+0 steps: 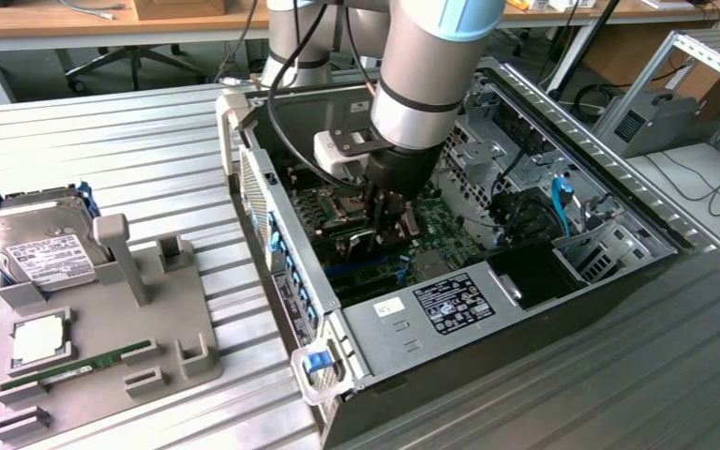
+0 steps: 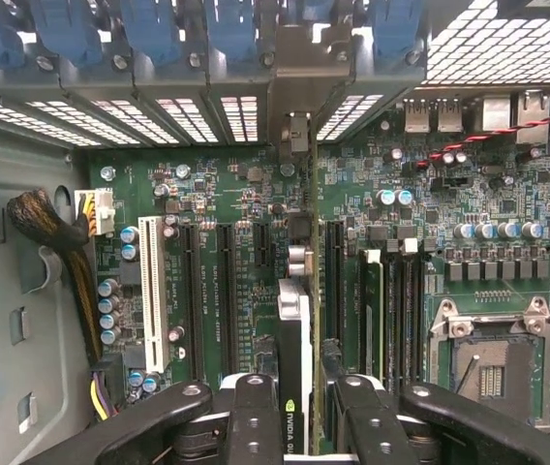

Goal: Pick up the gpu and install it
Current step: 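Insert the gpu into the slot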

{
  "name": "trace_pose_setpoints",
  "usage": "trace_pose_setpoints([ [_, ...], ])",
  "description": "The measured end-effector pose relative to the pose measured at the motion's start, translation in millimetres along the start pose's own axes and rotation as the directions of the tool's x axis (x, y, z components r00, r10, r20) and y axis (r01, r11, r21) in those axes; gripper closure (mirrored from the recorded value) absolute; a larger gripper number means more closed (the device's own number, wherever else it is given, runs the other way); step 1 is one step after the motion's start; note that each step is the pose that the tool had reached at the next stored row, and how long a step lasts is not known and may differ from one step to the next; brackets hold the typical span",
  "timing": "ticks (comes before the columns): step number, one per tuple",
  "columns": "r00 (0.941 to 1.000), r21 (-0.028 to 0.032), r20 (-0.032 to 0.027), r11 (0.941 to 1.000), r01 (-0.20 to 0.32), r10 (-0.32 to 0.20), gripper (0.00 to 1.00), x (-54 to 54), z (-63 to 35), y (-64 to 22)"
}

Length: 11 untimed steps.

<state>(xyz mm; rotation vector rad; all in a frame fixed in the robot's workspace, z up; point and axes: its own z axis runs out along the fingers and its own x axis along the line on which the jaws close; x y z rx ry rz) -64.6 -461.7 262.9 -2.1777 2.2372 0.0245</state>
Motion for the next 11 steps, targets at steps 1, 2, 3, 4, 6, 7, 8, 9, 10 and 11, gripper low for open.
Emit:
trace_pose_setpoints([
  [1, 1.0, 0.0001, 0.0004, 1.0, 0.0, 0.0, 0.73, 0.0, 0.4, 0.1],
  [2, 1.0, 0.0002, 0.0004, 1.0, 0.0, 0.0, 0.73, 0.0, 0.8, 0.2],
  [3, 1.0, 0.0, 0.0001, 1.0, 0.0, 0.0, 0.73, 0.1, 1.2, 0.3],
  [4, 1.0, 0.0, 0.0001, 1.0, 0.0, 0.0, 0.73, 0.1, 1.4, 0.4],
  [6, 1.0, 0.0001, 0.0002, 1.0, 0.0, 0.0, 0.73, 0.0, 1.5, 0.4],
  [7, 1.0, 0.0001, 0.0003, 1.0, 0.0, 0.0, 0.73, 0.0, 1.6, 0.4],
  [8, 1.0, 0.0002, 0.0006, 1.0, 0.0, 0.0, 0.73, 0.0, 1.5, 0.3],
  [9, 1.0, 0.0003, 0.0009, 1.0, 0.0, 0.0, 0.73, 0.0, 1.1, 0.3],
  [10, 1.0, 0.0003, 0.0006, 1.0, 0.0, 0.0, 0.73, 0.0, 0.4, 0.4],
  [11, 1.0, 0.0003, 0.0006, 1.0, 0.0, 0.0, 0.73, -0.1, -0.1, 0.3],
])
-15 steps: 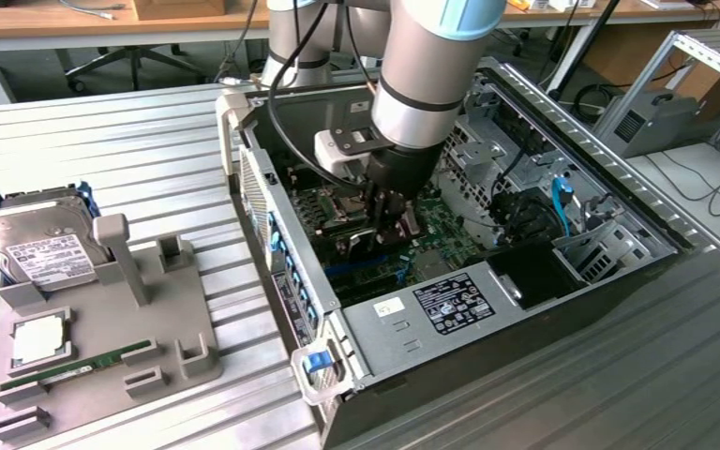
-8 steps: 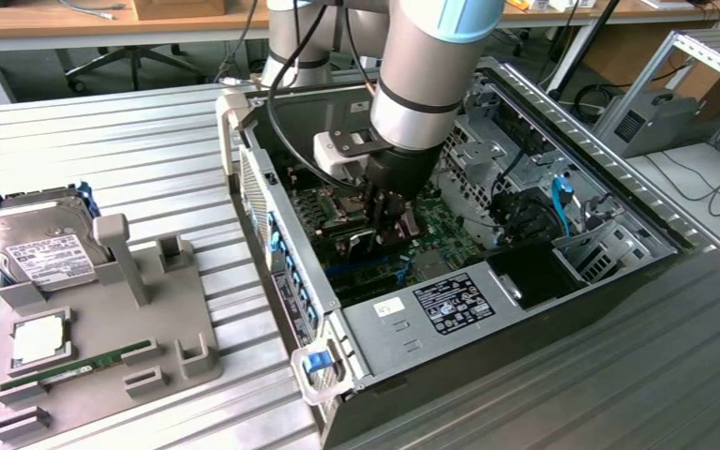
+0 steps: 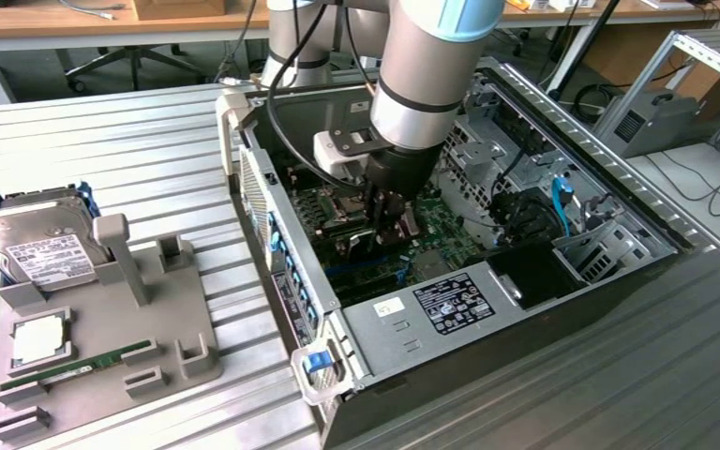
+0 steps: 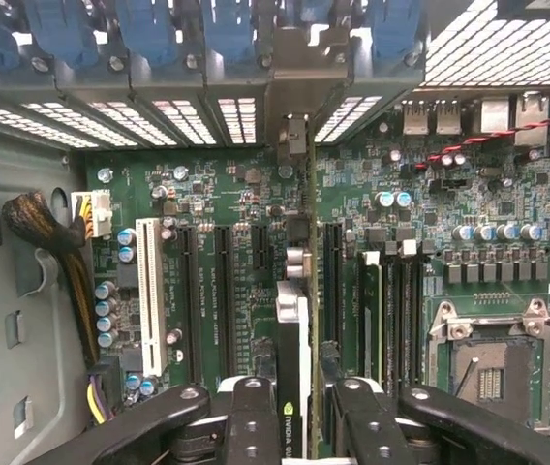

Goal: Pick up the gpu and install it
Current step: 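Insert the gpu into the slot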

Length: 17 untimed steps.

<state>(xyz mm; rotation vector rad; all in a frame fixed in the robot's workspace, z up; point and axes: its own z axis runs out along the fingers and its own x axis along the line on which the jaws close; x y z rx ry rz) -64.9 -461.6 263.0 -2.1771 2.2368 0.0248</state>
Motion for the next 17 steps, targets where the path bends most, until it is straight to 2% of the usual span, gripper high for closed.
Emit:
trace_pose_setpoints([
  [17, 1.0, 0.0, 0.0, 1.0, 0.0, 0.0, 0.73, 1.3, -0.6, 0.4],
])
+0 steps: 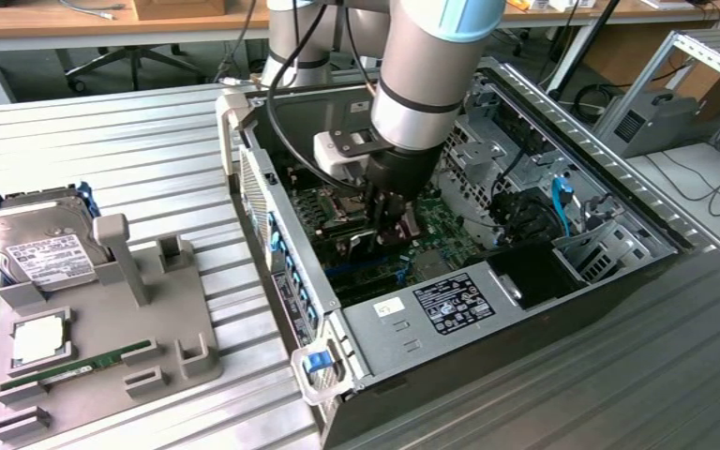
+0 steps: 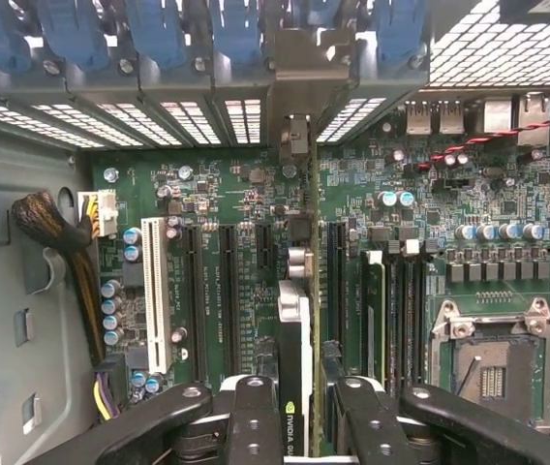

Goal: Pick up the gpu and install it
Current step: 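Insert the gpu into the slot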

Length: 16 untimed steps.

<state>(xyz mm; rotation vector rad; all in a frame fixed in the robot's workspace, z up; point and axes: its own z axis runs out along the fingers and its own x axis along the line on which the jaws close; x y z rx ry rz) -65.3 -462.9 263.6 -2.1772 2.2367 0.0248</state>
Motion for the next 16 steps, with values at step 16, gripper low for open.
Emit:
trace_pose_setpoints([
  [16, 1.0, 0.0002, 0.0003, 1.0, 0.0, 0.0, 0.73, 0.0, 2.2, 0.8],
])
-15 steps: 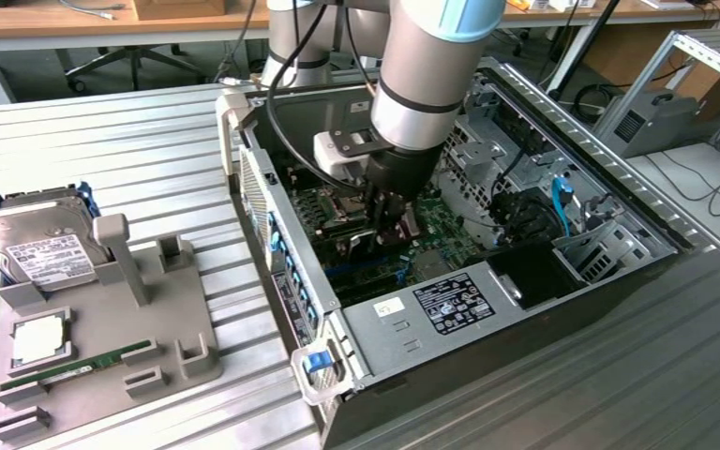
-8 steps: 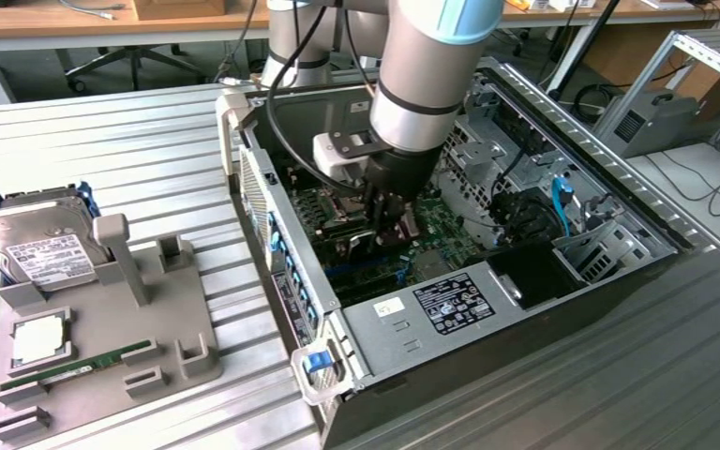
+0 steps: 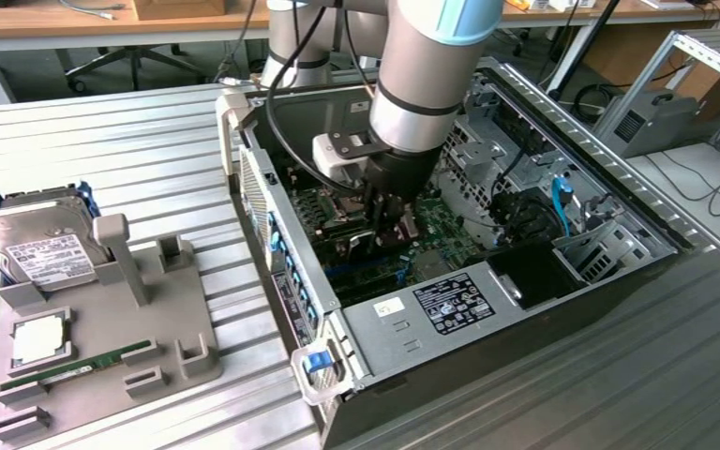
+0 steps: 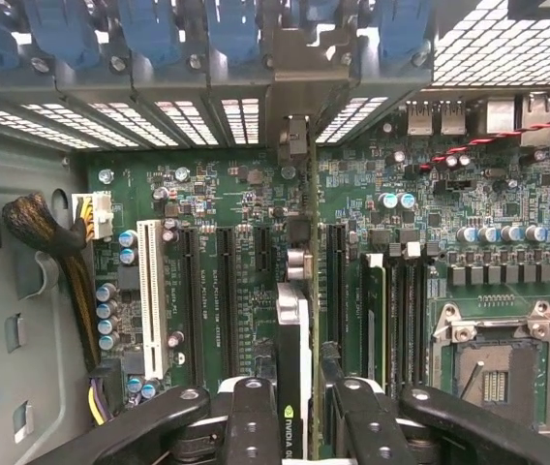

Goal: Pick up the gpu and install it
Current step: 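Insert the gpu into the slot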

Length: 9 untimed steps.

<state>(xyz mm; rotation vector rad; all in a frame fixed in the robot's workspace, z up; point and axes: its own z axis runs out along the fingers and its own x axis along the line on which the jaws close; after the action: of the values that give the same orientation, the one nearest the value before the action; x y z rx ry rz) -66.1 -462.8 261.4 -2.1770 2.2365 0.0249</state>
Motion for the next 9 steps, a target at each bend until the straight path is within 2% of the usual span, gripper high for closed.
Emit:
trace_pose_setpoints([
  [9, 1.0, -0.0002, 0.0009, 1.0, 0.0, 0.0, 0.73, 0.0, -2.8, 0.2],
])
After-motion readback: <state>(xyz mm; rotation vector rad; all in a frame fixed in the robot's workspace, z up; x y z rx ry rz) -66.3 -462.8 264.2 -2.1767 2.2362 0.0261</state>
